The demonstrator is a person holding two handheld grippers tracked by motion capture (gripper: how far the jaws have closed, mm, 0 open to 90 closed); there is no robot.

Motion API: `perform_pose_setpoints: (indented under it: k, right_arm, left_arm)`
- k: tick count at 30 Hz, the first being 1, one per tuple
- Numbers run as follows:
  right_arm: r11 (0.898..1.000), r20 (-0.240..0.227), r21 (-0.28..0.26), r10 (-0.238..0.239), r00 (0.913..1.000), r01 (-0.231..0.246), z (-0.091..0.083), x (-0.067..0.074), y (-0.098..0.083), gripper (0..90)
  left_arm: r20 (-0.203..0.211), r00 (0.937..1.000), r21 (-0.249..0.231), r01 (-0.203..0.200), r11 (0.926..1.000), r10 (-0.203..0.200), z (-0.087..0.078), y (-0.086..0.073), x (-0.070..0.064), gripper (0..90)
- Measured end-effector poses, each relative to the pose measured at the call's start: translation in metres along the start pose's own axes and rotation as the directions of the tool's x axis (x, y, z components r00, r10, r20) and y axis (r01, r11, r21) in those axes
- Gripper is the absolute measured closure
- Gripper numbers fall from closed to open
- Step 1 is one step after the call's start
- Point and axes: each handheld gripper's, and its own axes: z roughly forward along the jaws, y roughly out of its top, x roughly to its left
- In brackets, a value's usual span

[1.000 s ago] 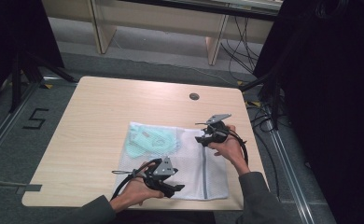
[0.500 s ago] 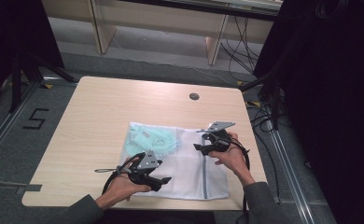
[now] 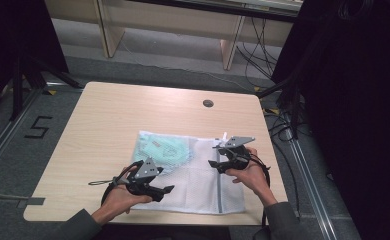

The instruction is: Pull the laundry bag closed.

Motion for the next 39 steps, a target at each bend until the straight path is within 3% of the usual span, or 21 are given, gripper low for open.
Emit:
perform_pose_setpoints:
  k: [2, 4, 5, 7, 9, 11, 12, 13, 16, 18, 19, 22, 24, 25, 27, 29, 31, 35, 37, 38, 39]
  right_arm:
    - [1.0, -0.013, -0.001, 0.002, 0.9999, -0.002, -0.002, 0.002, -0.002, 37.6]
    - [0.999, -0.022, 0.031, 0.008, 0.9997, -0.008, -0.007, 0.006, -0.004, 37.0]
    - [1.0, -0.026, -0.002, 0.007, 0.9996, -0.007, -0.005, 0.007, -0.006, 36.5]
    - [1.0, -0.013, 0.004, -0.012, 0.9998, 0.012, -0.007, 0.007, -0.008, 36.3]
    - [1.0, -0.024, 0.0, 0.01, 0.9997, -0.01, -0.008, 0.01, -0.01, 36.1]
    - [1.0, -0.025, 0.001, 0.01, 0.9996, -0.01, -0.01, 0.012, -0.012, 36.0]
    - [1.0, -0.027, 0.003, 0.0, 0.9996, 0.0, -0.011, 0.012, -0.013, 35.7]
    - [1.0, -0.04, 0.028, -0.002, 0.9992, 0.003, -0.013, 0.012, -0.014, 35.5]
    - [1.0, -0.035, 0.014, -0.001, 0.9994, 0.002, -0.012, 0.016, -0.018, 34.1]
    - [1.0, -0.032, 0.005, 0.019, 0.9993, -0.019, -0.012, 0.018, -0.021, 31.9]
    - [0.999, -0.034, 0.042, 0.011, 0.9994, -0.01, -0.015, 0.018, -0.021, 31.1]
    - [1.0, -0.023, 0.007, 0.014, 0.9996, -0.014, -0.014, 0.02, -0.025, 29.3]
    - [0.999, -0.03, 0.032, 0.035, 0.9989, -0.034, -0.017, 0.023, -0.026, 27.6]
    - [0.999, -0.024, 0.006, 0.038, 0.999, -0.038, -0.016, 0.023, -0.027, 27.4]
    - [0.998, -0.028, 0.035, 0.045, 0.9986, -0.044, -0.019, 0.024, -0.029, 27.0]
    - [0.999, -0.022, 0.019, 0.041, 0.9989, -0.04, -0.019, 0.026, -0.032, 26.1]
    - [0.999, -0.018, 0.012, 0.038, 0.9991, -0.038, -0.02, 0.027, -0.034, 26.1]
    - [0.997, -0.037, 0.04, 0.066, 0.9971, -0.064, -0.025, 0.033, -0.038, 26.0]
    - [0.999, -0.038, 0.021, 0.046, 0.9982, -0.045, -0.025, 0.033, -0.039, 25.7]
    - [0.999, -0.029, 0.021, 0.036, 0.9989, -0.036, -0.026, 0.034, -0.041, 25.4]
    - [0.997, -0.04, 0.037, 0.066, 0.997, -0.064, -0.028, 0.037, -0.042, 25.2]
  left_arm:
    - [0.003, 0.9996, 0.007, -0.028, 0.9996, 0.028, -0.002, 0.0, 0.002, 28.5]
    - [0.003, 1.0, 0.003, 0.0, 1.0, 0.0, -0.003, 0.0, 0.001, 28.3]
    - [-0.007, 0.9998, 0.014, -0.017, 0.9998, 0.017, -0.004, 0.0, 0.002, 28.2]
    - [-0.005, 0.9997, 0.005, -0.026, 0.9997, 0.026, -0.005, 0.0, 0.003, 27.9]
    - [-0.004, 1.0, -0.002, 0.002, 1.0, -0.002, -0.005, -0.002, 0.002, 27.9]
    - [0.001, 0.9997, 0.019, -0.026, 0.9995, 0.026, -0.009, -0.001, 0.004, 28.3]
    - [0.002, 0.9998, 0.027, -0.019, 0.9994, 0.019, -0.01, -0.001, 0.004, 28.3]
    - [-0.001, 1.0, -0.004, -0.002, 1.0, 0.002, -0.01, -0.002, 0.003, 28.3]
    - [-0.003, 1.0, 0.017, -0.004, 0.9998, 0.004, -0.015, -0.002, 0.004, 28.2]
    - [-0.004, 1.0, -0.003, -0.008, 1.0, 0.008, -0.016, -0.003, 0.004, 27.9]
    - [0.005, 0.9999, -0.002, -0.009, 1.0, 0.009, -0.017, -0.003, 0.004, 27.8]
    - [0.006, 0.9999, -0.003, 0.008, 1.0, -0.008, -0.018, -0.005, 0.002, 27.0]
    - [0.005, 1.0, 0.018, 0.005, 0.9998, -0.006, -0.02, -0.006, 0.002, 26.7]
    - [0.003, 1.0, 0.02, 0.001, 0.9998, -0.001, -0.021, -0.006, 0.002, 26.7]
    - [0.003, 0.9999, 0.012, -0.016, 0.9998, 0.016, -0.021, -0.007, 0.002, 26.6]
    - [0.011, 0.9994, 0.035, -0.035, 0.9988, 0.034, -0.023, -0.007, 0.004, 26.4]
    - [0.007, 1.0, 0.03, -0.005, 0.9995, 0.005, -0.023, -0.008, 0.002, 26.4]
    - [0.003, 0.9998, 0.029, -0.021, 0.9993, 0.021, -0.026, -0.008, 0.0, 26.3]
    - [-0.006, 1.0, 0.014, -0.006, 0.9999, 0.006, -0.027, -0.009, -0.002, 26.0]
    - [-0.002, 0.9996, 0.019, -0.027, 0.9995, 0.027, -0.028, -0.009, 0.001, 25.9]
    - [-0.009, 0.9999, 0.024, -0.007, 0.9997, 0.007, -0.029, -0.009, 0.001, 25.9]
